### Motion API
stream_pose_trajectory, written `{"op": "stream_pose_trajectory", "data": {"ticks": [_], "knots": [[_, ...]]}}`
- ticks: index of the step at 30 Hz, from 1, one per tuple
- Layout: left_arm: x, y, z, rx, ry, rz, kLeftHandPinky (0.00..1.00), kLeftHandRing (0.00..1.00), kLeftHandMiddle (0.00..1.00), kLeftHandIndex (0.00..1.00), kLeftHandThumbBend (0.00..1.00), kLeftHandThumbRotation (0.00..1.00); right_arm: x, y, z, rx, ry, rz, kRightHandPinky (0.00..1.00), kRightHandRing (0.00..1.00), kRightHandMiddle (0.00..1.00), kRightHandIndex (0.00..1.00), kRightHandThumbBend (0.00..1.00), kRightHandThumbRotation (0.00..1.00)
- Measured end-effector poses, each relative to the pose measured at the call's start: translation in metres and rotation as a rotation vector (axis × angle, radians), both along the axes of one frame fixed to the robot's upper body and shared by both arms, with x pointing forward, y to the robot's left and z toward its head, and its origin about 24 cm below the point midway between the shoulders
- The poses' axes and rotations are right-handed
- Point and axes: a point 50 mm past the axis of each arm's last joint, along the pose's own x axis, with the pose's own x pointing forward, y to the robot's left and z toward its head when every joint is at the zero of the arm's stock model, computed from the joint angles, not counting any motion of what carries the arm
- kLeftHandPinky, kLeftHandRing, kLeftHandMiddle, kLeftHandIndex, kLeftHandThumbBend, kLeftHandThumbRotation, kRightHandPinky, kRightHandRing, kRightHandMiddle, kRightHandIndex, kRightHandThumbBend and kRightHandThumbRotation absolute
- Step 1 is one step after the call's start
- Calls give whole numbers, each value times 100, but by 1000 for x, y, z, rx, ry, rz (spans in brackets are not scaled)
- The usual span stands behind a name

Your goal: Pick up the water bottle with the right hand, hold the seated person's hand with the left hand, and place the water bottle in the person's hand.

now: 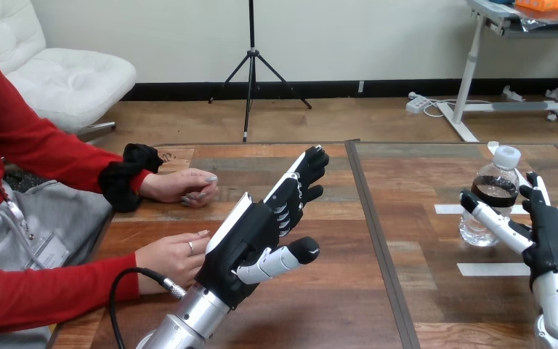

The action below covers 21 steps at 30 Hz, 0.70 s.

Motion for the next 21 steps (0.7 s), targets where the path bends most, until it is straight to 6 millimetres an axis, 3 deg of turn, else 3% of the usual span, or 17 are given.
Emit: {"op": "stream_pose_trajectory", "data": {"ticks": [21], "knots": [[0, 2, 2, -11, -18, 18, 93, 99, 100, 100, 100, 72, 9, 4, 6, 3, -8, 26, 83, 97, 97, 100, 100, 51]]}}
